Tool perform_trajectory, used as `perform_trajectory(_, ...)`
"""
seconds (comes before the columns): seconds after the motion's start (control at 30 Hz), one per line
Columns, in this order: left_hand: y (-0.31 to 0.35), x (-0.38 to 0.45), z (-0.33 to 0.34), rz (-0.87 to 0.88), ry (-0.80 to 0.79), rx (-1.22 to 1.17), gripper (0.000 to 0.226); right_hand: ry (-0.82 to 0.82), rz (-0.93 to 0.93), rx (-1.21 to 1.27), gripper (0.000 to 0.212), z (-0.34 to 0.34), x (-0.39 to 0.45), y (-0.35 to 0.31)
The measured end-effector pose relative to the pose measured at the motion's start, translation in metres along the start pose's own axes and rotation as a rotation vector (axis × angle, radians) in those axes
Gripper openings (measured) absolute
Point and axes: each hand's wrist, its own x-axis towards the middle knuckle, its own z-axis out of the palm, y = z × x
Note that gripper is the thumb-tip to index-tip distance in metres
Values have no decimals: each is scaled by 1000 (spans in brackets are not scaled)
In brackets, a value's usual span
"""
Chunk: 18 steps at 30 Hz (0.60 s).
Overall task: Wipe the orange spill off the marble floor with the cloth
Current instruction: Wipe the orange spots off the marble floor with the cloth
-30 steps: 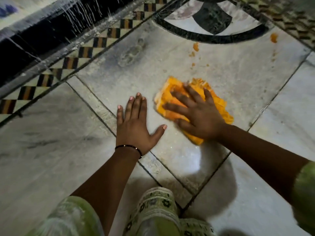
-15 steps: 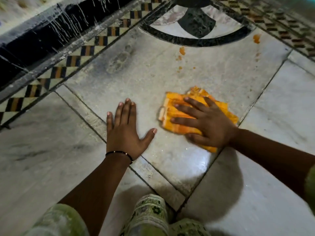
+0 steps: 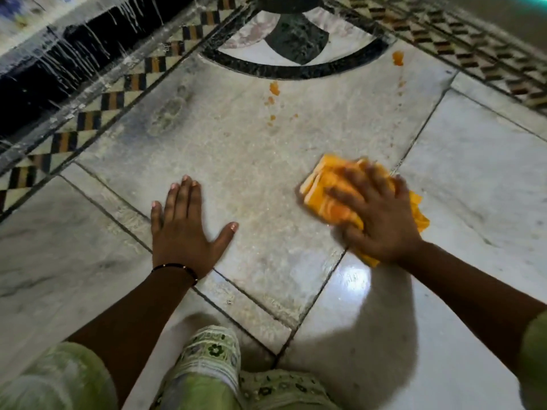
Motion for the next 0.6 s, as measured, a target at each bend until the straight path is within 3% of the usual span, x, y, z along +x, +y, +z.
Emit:
perform_trajectory(0.07, 0, 0, 2, 1, 5, -5, 95, -25, 319, 42, 71, 1, 26, 3)
perform_trajectory(0.13, -1, 0, 3, -2, 9, 0, 95, -101, 414, 52, 75, 2, 48, -9)
perform_trajectory(0.3, 0, 0, 1, 8, -11, 5, 96, -46, -22, 5, 67, 5, -26, -34)
perform_trajectory(0.37, 1, -3, 0, 7, -3, -7, 97, -46, -81, 0, 63, 3, -75, -18)
perform_trajectory(0.43, 7, -7, 0, 4, 25, -37, 96, -33, 83, -10, 65, -1, -89, 12)
perform_trajectory(0.5, 30, -15, -2, 58, 14, -64, 96, -28, 376, 11, 67, -2, -66, 36)
perform_trajectory(0.53, 50, -19, -2, 132, -11, -65, 95, -42, 515, 50, 66, -1, -49, 41)
perform_trajectory(0.6, 96, -22, -5, 333, -72, -34, 97, -88, 625, 102, 65, 2, -13, 32)
